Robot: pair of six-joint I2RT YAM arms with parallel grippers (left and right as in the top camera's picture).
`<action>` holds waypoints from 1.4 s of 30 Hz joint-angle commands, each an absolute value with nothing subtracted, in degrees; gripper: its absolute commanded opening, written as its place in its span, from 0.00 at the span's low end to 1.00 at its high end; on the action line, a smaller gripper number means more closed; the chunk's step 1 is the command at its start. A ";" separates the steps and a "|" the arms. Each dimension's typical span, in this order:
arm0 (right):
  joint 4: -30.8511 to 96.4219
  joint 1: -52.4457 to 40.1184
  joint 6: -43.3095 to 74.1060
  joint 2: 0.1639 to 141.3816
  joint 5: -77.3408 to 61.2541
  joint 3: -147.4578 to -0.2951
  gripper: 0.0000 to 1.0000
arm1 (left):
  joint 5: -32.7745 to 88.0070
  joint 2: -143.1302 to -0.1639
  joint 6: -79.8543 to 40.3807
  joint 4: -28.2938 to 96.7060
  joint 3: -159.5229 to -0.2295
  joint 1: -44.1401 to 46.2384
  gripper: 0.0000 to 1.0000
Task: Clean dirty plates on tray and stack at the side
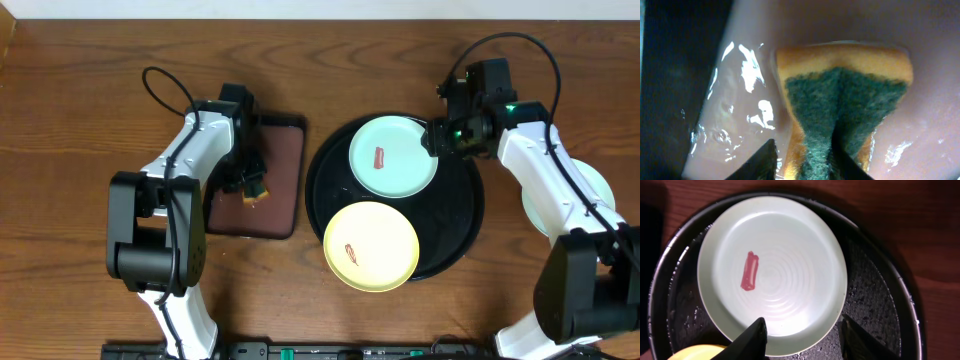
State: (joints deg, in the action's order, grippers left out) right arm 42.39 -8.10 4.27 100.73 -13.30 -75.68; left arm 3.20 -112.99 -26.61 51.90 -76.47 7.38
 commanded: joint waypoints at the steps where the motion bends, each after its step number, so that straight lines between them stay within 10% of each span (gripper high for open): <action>1: 41.95 -7.81 3.90 100.29 -14.02 -75.79 0.45 | 5.56 -111.33 -25.76 53.91 -79.22 7.29 0.36; 20: 42.52 -7.92 2.90 100.31 -14.00 -75.79 0.47 | 5.39 -111.09 -30.02 47.64 -74.85 7.55 0.38; 28: 42.87 -7.92 2.90 100.33 -14.00 -75.72 0.49 | 5.58 -112.60 -29.06 47.22 -74.63 7.57 0.08; 42: 39.27 -7.90 2.48 109.12 -13.52 -75.61 0.36 | 7.14 -109.62 -20.97 60.03 -89.30 9.45 0.07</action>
State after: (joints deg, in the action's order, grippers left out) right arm 39.77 -8.10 2.92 105.43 -13.37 -75.68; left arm 6.96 -111.74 -23.35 58.70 -85.60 8.08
